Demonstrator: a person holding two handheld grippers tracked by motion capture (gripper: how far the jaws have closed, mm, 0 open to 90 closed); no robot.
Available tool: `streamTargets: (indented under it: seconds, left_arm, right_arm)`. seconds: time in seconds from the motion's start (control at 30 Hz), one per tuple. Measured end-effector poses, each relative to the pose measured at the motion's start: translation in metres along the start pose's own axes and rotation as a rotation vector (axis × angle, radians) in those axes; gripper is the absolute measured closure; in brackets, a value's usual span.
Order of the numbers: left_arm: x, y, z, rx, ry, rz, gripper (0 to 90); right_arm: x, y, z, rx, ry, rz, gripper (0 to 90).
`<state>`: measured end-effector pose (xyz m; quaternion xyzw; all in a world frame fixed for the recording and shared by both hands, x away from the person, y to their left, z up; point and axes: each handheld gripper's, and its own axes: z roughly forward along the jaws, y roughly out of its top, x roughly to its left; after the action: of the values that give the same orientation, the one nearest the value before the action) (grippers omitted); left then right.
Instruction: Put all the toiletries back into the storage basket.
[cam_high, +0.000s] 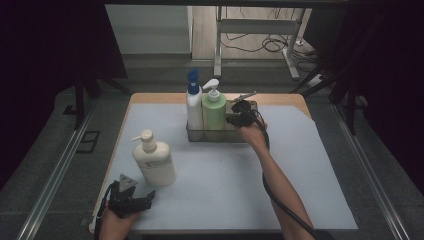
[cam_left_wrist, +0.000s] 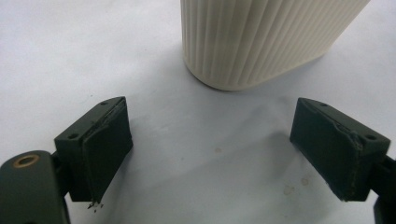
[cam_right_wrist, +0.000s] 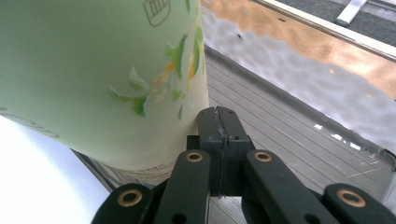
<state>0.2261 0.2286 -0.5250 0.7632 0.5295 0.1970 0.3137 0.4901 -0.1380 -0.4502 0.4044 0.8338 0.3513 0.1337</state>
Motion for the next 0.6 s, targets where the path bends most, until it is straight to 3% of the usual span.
streamTargets:
  seconds: [0.17,0.4,0.6]
  left_arm:
    - [0.000,0.000,0.000,-0.001,0.000,0.000,12.3]
    - [0.000,0.000,0.000,-0.002,0.001,-0.001,12.3]
    - [0.000,0.000,0.000,-0.004,0.001,-0.001,12.3]
  right_arm:
    - [-0.001,-0.002,0.000,-0.006,-0.001,0.011,88.7]
    - [-0.003,-0.005,-0.004,-0.011,-0.011,0.012,79.7]
    - [-0.006,-0.007,-0.013,-0.032,0.013,0.002,74.6]
